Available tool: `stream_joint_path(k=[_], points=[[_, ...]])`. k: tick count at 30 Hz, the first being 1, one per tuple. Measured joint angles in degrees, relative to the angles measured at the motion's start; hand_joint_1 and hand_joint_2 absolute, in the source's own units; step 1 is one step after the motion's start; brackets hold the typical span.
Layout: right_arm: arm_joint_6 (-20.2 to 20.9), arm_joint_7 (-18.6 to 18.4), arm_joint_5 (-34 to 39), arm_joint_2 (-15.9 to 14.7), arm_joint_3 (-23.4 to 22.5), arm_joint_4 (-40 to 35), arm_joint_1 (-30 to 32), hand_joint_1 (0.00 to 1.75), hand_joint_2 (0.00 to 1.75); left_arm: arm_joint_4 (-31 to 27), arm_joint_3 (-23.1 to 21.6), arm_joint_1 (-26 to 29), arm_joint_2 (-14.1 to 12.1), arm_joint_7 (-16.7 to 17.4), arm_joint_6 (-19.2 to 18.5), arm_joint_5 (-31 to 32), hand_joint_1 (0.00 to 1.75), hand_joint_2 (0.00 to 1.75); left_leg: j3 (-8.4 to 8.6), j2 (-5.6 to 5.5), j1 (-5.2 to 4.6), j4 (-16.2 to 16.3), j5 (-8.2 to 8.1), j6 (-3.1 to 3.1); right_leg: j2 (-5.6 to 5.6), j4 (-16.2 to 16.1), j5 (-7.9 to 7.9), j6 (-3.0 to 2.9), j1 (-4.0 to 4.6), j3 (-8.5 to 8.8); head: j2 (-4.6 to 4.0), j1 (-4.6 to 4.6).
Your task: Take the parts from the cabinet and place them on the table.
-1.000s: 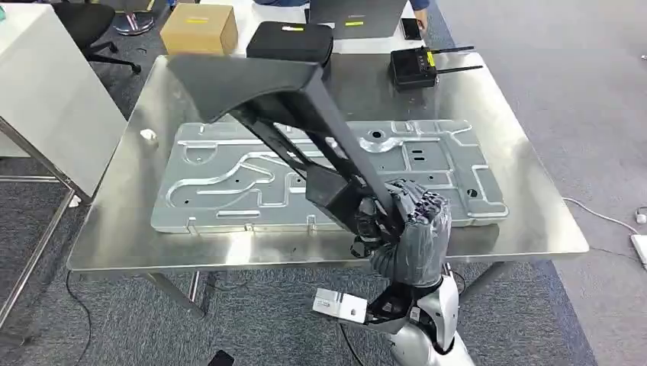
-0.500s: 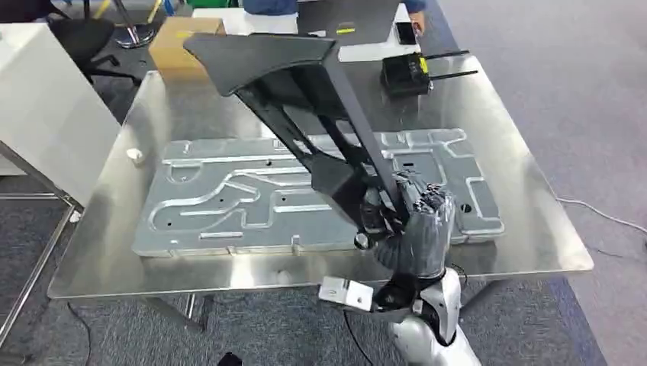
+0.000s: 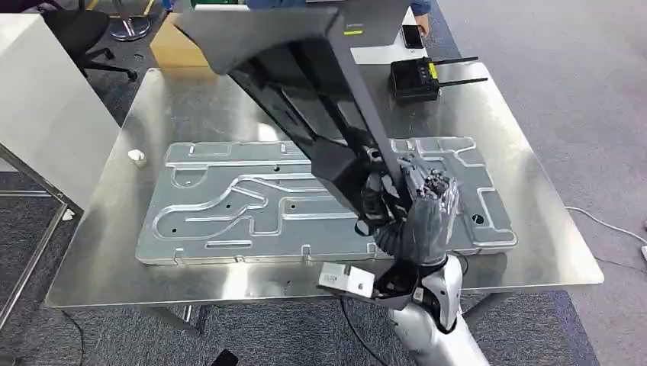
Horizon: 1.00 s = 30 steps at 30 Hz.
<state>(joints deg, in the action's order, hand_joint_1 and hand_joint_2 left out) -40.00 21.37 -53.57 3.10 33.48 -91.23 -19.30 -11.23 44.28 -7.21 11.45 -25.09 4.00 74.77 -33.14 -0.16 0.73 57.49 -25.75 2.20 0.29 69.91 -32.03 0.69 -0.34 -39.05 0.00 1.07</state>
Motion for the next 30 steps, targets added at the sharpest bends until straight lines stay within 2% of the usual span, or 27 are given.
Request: stream_joint_path(k=[1, 2, 3, 4, 6, 7, 8, 10, 11, 12, 13, 14, 16, 17, 18, 19, 21, 22, 23, 26, 27, 28, 29, 30], points=[[0.0, -0.4, 0.0, 0.0, 0.0, 0.3, -0.3, 1.75, 1.75, 0.0, -0.1, 0.0, 0.0, 0.1, 0.0, 0.1, 0.0, 1.75, 0.11, 0.02, -0.01, 0.0, -0.16, 0.11, 0.0, 4.4, -1.42, 0.2, -0.11, -2.46, 0.0, 0.0], [0.1, -1.0, -0.1, -0.2, 0.0, 0.8, -0.6, 1.75, 1.75, 0.0, -0.3, 0.0, 0.0, 0.2, -0.1, 0.2, 0.0, 1.75, 0.29, -0.01, -0.01, 0.1, -0.34, 0.12, 0.0, 7.2, -1.56, 0.35, -0.25, -4.32, 0.0, 0.0], [0.2, -1.5, -0.1, -0.2, 0.1, 1.3, -1.0, 1.75, 1.75, 0.0, -0.5, -0.1, 0.0, 0.3, -0.1, 0.3, 0.0, 1.75, 0.56, -0.08, 0.0, 0.1, -0.55, 0.08, -0.01, 7.0, -0.29, 0.45, -0.45, -4.68, 0.0, 0.02], [0.3, -1.9, -0.1, -0.3, 0.2, 1.7, -1.6, 1.75, 1.75, 0.0, -0.7, 0.0, 0.0, 0.4, -0.2, 0.3, 0.0, 1.75, 0.95, -0.16, 0.0, 0.2, -0.85, -0.02, -0.05, 4.0, 2.31, 0.45, -0.57, -3.63, 0.0, 0.0], [0.3, -2.1, -0.1, -0.3, 0.3, 2.3, -2.9, 1.75, 1.75, 0.0, -0.9, -0.1, 0.1, 0.4, -0.2, 0.4, 0.0, 1.75, 1.95, -0.25, 0.02, 0.4, -1.65, -0.36, -0.18, -6.6, 8.45, 0.1, -0.6, 1.07, 0.0, 0.02], [0.3, -2.1, -0.1, -0.3, 0.3, 2.5, -3.3, 1.75, 1.75, 0.0, -1.0, -0.1, 0.2, 0.4, -0.2, 0.4, 0.0, 1.75, 1.88, -0.26, -0.04, 0.3, -1.98, -0.66, -0.24, -8.5, 7.85, -0.2, -0.43, 2.28, 0.0, 0.02], [0.3, -2.3, -0.1, -0.3, 0.4, 2.7, -3.7, 1.75, 1.75, 0.0, -1.0, -0.2, 0.2, 0.4, -0.2, 0.4, 0.0, 1.75, 1.93, -0.28, -0.33, 0.8, -2.16, -1.01, -0.21, -9.7, 7.71, -0.41, -0.02, 2.77, 0.0, 0.0], [0.4, -3.1, -0.4, -0.4, 0.6, 3.4, -4.5, 1.75, 1.75, 0.0, -1.0, -0.3, 0.2, 0.6, -0.2, 0.4, 0.0, 1.75, 1.78, -0.14, -0.25, 0.4, -2.17, -1.56, -0.09, -9.8, 7.06, -0.99, 0.15, 2.71, 0.0, -0.07], [0.5, -3.9, -0.6, -0.5, 0.6, 3.9, -4.9, 1.75, 1.75, 0.0, -1.0, -0.4, 0.2, 0.9, -0.2, 0.4, 0.0, 1.75, 1.98, -0.06, -0.25, 0.2, -2.25, -1.92, -0.02, -9.9, 6.95, -1.22, 0.14, 2.75, 0.0, -0.07], [0.6, -4.4, -0.8, -0.6, 0.6, 4.4, -5.5, 1.75, 1.75, 0.0, -1.0, -0.5, 0.2, 1.1, 0.0, 0.4, 0.0, 1.75, 1.91, -0.06, -0.28, 0.4, -2.75, -2.31, -0.01, -10.6, 7.16, -1.67, -0.46, 3.2, 0.0, -0.06], [0.8, -4.9, -1.2, -0.6, 0.6, 4.8, -6.3, 1.75, 1.75, 0.0, -1.0, -0.5, 0.2, 1.3, 0.0, 0.4, 0.0, 1.75, 1.6, -0.07, -0.13, 1.8, -3.63, -2.5, -0.07, -10.9, 7.09, -2.0, -0.41, 3.57, 0.0, -0.04], [1.0, -5.3, -1.6, -0.6, 0.6, 5.3, -7.2, 1.75, 1.75, 0.0, -1.0, -0.7, 0.2, 1.5, 0.0, 0.4, 0.0, 1.75, -0.14, -0.04, -0.1, 5.2, -5.45, -2.63, -0.19, -10.9, 6.97, -2.36, -0.42, 3.65, 0.0, -0.18], [1.1, -5.7, -2.1, -0.6, 0.7, 6.2, -8.3, 1.75, 1.75, 0.0, -1.0, -0.8, 0.2, 1.8, 0.0, 0.4, 0.0, 1.75, -5.4, -0.03, -0.01, 14.9, -9.41, -2.96, -0.29, -10.8, 6.73, -2.69, -0.29, 3.76, 0.0, -0.13], [1.0, -5.8, -2.2, -0.6, 0.7, 6.6, -8.5, 1.75, 1.75, 0.0, -1.0, -0.7, 0.2, 1.8, 0.0, 0.4, 0.0, 1.75, -7.32, -0.03, -0.01, 18.1, -10.04, -3.04, -0.28, -10.8, 6.65, -2.77, -0.24, 3.82, 0.0, -0.15], [1.0, -5.9, -2.2, -0.6, 0.7, 7.0, -8.6, 1.75, 1.75, 0.0, -1.0, -0.7, 0.2, 1.9, 0.0, 0.4, 0.0, 1.75, -8.26, -0.03, -0.01, 19.0, -9.25, -3.05, -0.25, -10.8, 6.56, -2.78, -0.21, 3.96, 0.0, -0.13], [1.0, -5.9, -2.2, -0.6, 0.7, 7.3, -8.7, 1.75, 1.75, 0.0, -1.0, -0.7, 0.2, 1.9, 0.0, 0.4, 0.0, 1.75, -7.81, -0.03, -0.01, 17.1, -7.15, -2.97, -0.18, -10.8, 6.39, -2.74, -0.21, 4.19, 0.0, -0.15], [1.0, -6.0, -2.2, -0.6, 0.7, 7.7, -9.1, 1.75, 1.75, 0.0, -1.0, -0.8, 0.2, 1.9, 0.0, 0.4, 0.0, 1.75, -3.65, -0.03, -0.03, 6.8, -0.59, -2.53, -0.02, -10.5, 5.87, -2.47, -0.2, 4.81, 0.0, -0.17], [1.0, -6.0, -2.3, -0.5, 0.7, 7.9, -9.3, 1.75, 1.75, 0.0, -1.0, -0.8, 0.2, 1.9, 0.0, 0.4, 0.0, 1.75, -2.11, -0.03, -0.05, 2.5, 1.06, -2.17, -0.01, -10.4, 5.6, -2.21, -0.19, 4.93, 0.0, -0.13], [1.0, -6.2, -2.8, -0.6, 0.7, 8.1, -9.6, 1.75, 1.75, 0.0, -1.1, -0.9, 0.2, 1.9, -0.2, 0.4, 0.0, 1.75, -1.32, -0.07, -0.44, 1.6, 0.37, -2.06, 0.06, -10.0, 5.41, -1.88, 0.27, 4.77, 0.0, -0.18], [1.1, -8.6, -7.6, -0.6, 0.9, 9.1, -10.6, 1.75, 1.75, 0.0, -1.4, -0.9, 0.2, 1.6, -1.3, 0.4, 0.0, 1.75, -1.48, -0.21, -0.53, 1.4, 0.22, -1.64, 0.01, -10.4, 5.61, -1.27, 0.09, 4.66, 0.0, -0.11], [1.3, -9.5, -9.4, -0.6, 1.1, 9.6, -11.5, 1.75, 1.75, 0.0, -1.6, -0.9, 0.2, 1.6, -1.4, 0.5, 0.0, 1.75, -1.29, -0.21, -0.06, 0.8, 0.53, -1.18, 0.0, -10.2, 5.43, -0.83, 0.31, 4.67, 0.0, -0.13], [1.6, -10.2, -10.9, -0.6, 1.3, 10.2, -12.3, 1.62, 1.75, 0.0, -2.0, -1.0, 0.3, 1.4, -1.7, 0.8, 0.0, 1.75, -1.04, -0.16, 0.05, 0.5, 0.72, -0.87, -0.01, -9.3, 4.63, -0.56, -0.01, 4.25, 0.0, -0.07], [1.9, -10.6, -12.1, -0.6, 1.5, 10.7, -13.4, 1.64, 1.75, 0.0, -2.4, -1.2, 0.3, 1.4, -2.1, 0.8, 0.0, 1.75, -1.03, -0.1, 0.08, 0.5, 0.74, -0.45, -0.08, -6.9, 3.01, -0.39, -0.03, 3.08, 0.0, 0.02], [2.3, -11.0, -13.4, -0.5, 1.9, 11.5, -14.3, 1.64, 1.75, 0.0, -2.5, -1.3, 0.3, 1.3, -2.4, 0.9, 0.0, 1.75, -1.04, -0.07, 0.08, 0.5, 0.73, -0.39, -0.09, -2.5, 0.89, -0.19, -0.1, 1.05, 0.0, 0.02]])
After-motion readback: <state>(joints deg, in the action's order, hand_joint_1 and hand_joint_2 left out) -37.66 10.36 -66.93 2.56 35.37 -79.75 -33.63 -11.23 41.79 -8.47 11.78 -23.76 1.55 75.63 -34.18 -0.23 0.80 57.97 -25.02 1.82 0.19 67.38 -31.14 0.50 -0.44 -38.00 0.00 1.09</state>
